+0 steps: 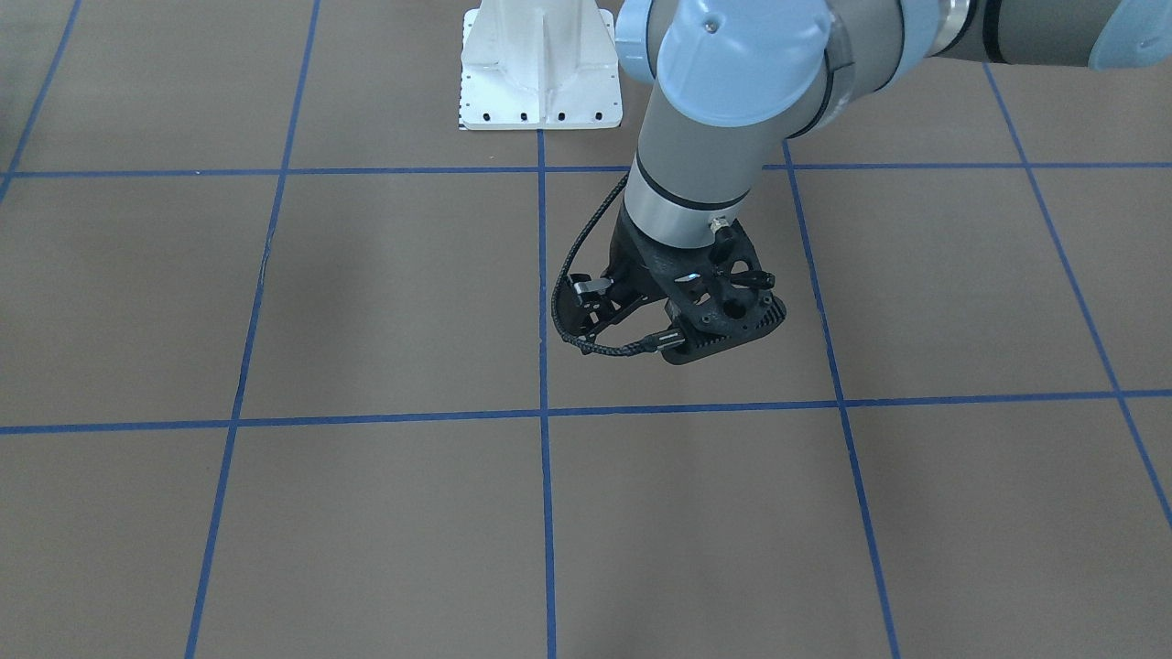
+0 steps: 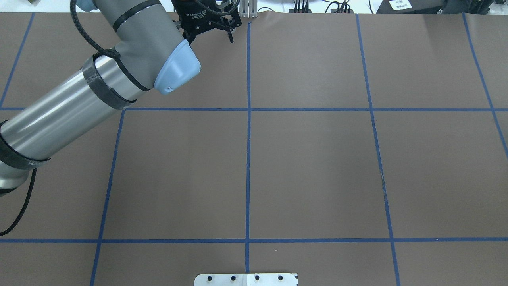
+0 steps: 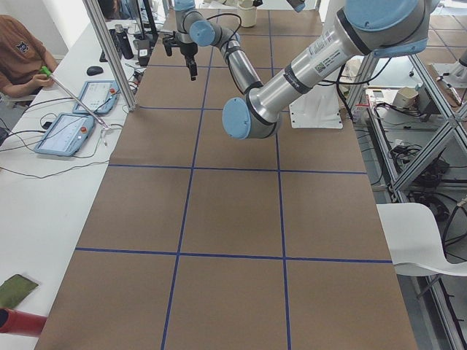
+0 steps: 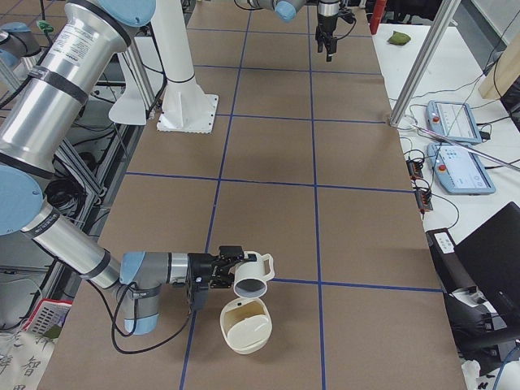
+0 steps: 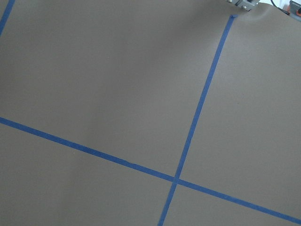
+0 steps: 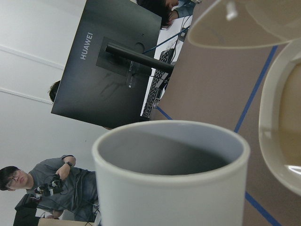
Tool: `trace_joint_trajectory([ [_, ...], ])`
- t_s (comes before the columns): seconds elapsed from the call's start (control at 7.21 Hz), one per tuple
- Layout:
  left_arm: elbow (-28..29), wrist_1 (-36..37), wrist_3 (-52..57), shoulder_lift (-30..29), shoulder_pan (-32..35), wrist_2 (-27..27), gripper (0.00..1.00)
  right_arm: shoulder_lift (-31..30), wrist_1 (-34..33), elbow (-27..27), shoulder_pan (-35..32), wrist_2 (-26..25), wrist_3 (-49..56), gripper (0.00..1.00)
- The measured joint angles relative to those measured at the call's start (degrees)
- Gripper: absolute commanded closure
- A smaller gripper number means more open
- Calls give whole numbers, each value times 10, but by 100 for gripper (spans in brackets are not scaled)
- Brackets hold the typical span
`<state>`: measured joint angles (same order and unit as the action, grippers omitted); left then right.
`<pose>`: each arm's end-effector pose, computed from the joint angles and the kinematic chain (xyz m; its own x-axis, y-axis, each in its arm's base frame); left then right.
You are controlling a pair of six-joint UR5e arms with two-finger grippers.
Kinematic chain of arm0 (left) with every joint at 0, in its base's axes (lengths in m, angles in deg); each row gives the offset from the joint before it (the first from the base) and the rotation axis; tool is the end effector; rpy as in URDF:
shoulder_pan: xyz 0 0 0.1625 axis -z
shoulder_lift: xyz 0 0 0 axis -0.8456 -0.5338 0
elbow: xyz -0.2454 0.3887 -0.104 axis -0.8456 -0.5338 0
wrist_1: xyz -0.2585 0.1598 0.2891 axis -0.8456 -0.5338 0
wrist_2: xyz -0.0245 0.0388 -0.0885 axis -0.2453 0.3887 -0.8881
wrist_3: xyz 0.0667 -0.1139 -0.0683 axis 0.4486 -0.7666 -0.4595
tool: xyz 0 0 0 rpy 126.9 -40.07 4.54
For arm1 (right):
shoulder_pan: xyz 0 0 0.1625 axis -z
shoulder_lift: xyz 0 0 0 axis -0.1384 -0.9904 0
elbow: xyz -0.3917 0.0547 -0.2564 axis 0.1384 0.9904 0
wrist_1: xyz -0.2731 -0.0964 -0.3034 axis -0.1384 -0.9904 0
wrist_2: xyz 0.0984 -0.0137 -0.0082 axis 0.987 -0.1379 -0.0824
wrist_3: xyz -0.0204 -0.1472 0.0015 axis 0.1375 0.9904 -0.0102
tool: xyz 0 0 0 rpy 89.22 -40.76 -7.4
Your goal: Left arm hands cup to right arm to dump lemon
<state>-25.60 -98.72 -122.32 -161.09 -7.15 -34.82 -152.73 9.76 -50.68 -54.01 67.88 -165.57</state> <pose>0.4654 -0.6484 0.1145 0.5567 -0.3357 -0.7598 0.2769 0.9374 -0.2113 0.0281 -0.2455 0.8042 -0.4072 0.2633 0.8746 -0.8404 0.2669 -0.4717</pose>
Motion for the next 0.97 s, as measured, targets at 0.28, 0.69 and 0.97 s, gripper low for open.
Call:
trace_joint_trajectory([
  [0.28,1,0,2,1,1,1,0,5,21,16,0,6,-52,93],
  [0.69,-1,-1,3,1,3,1,0,17,26,21,-11,8,-154,93],
  [0.97,-4,0,3,0,6,4,0,22,27,26,-21,8,-218,92],
])
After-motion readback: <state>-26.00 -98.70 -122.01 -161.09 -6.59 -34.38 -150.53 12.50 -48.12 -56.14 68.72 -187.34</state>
